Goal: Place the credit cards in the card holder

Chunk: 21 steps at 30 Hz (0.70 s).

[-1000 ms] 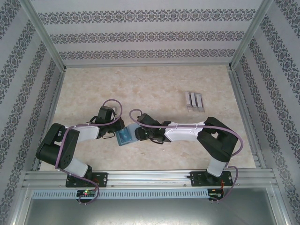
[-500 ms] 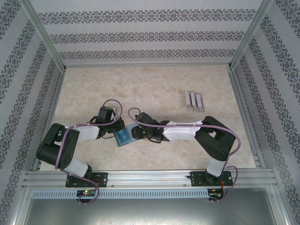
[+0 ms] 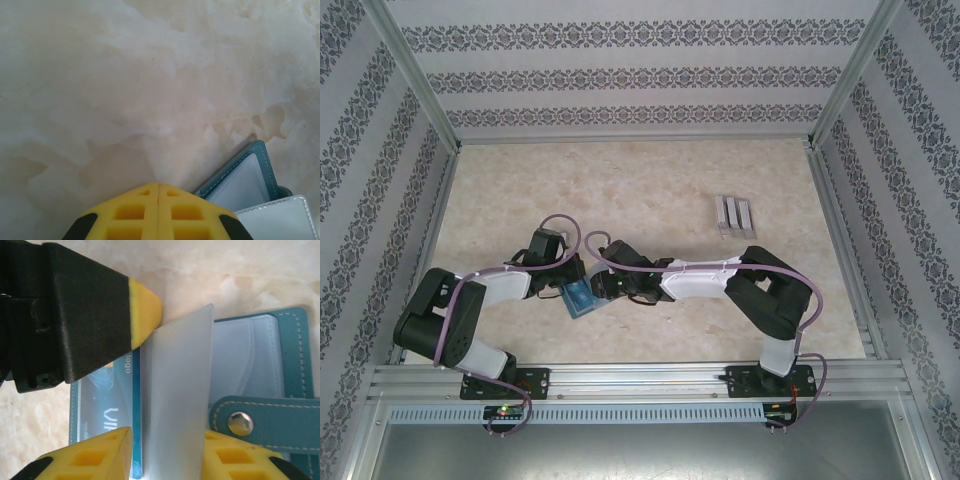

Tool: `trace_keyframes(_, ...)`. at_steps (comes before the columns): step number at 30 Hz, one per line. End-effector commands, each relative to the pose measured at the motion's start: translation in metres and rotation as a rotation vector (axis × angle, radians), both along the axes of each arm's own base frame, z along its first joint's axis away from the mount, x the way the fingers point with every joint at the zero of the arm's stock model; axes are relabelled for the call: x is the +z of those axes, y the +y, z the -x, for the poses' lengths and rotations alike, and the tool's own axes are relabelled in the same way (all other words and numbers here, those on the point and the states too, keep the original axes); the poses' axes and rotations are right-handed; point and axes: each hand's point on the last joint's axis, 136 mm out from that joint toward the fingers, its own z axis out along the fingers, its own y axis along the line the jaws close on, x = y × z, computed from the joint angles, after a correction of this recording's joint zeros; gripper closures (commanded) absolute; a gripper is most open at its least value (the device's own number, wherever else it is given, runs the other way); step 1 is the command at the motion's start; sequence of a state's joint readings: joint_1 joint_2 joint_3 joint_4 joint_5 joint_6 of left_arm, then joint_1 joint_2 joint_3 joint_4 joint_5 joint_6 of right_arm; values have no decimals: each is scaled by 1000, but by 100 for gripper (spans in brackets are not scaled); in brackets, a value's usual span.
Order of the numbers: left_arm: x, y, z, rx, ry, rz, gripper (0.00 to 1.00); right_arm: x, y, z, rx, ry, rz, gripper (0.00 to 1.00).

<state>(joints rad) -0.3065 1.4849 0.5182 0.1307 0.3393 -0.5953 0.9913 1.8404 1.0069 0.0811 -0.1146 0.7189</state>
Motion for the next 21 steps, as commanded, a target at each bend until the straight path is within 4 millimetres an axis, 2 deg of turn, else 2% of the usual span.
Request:
trace_keyframes(1,-2,5,10,-5,20,-37,100,14,17,1,47,-33,-47,64)
trace_keyframes(10,11,30,9,72,-26,-108,100,25,23,2,65,-41,-110,64)
trace_keyframes(13,17,32,7,59,-57,-124,99,23,25,4,74,-37,-125,66)
trace_keyframes(21,32,57,8,131,-116,-217,99,29,34,7,107,-27,-178,65)
